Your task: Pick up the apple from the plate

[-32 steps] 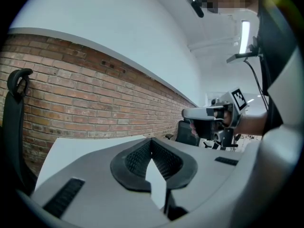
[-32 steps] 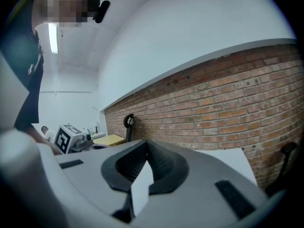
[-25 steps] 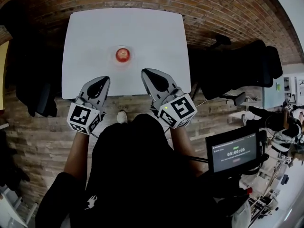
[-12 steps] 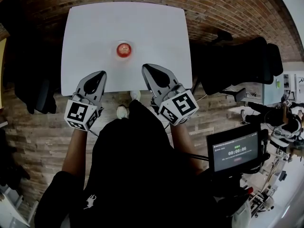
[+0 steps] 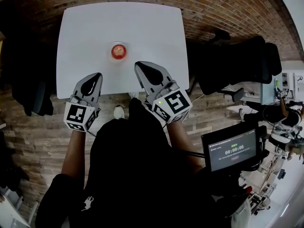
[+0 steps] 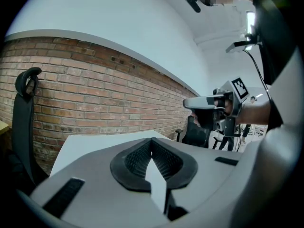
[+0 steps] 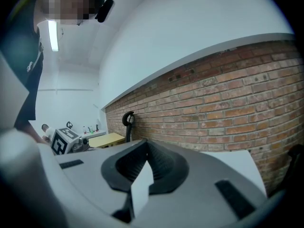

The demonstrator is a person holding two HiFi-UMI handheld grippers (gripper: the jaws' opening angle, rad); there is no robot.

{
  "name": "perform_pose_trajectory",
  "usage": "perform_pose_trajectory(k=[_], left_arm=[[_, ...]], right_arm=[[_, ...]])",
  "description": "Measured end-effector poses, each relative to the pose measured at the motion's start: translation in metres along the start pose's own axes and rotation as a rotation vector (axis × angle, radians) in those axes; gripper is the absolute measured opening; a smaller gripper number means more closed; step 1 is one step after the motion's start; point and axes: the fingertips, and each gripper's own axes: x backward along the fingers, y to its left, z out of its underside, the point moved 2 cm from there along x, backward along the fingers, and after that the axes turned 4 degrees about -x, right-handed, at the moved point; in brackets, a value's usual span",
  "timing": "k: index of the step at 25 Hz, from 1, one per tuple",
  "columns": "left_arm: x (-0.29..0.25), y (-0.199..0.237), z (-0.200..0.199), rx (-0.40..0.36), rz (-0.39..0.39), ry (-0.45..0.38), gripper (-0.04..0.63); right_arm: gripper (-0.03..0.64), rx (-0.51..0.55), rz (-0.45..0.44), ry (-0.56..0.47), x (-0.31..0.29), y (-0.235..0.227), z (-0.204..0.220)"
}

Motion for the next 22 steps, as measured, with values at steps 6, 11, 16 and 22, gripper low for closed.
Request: perform_pose_trajectory(k=[6, 11, 16, 22], left_arm=[[-0.033, 0.008, 0.004, 0.013, -0.026, 0.021, 0.006], [-0.065, 0.02, 0.005, 0.023, -0.072, 0.034, 0.006], [-0.078, 0.031, 0.015, 0.019, -0.115, 0.071, 0.006], [-0.098, 0.027, 0.031, 0.027, -0.12, 0.1, 0.006]], right_arm=[[0.002, 0.026, -0.031, 0.015, -0.017, -0.033, 0.006], [0.002, 0.052, -0.083, 0.055, -0.035, -0.056, 0.017], [0.002, 0.066, -0.13, 0.087, -0.051, -0.065, 0.028], [0.002, 0.067, -0.168, 0.135, -0.062, -0.083, 0.04]])
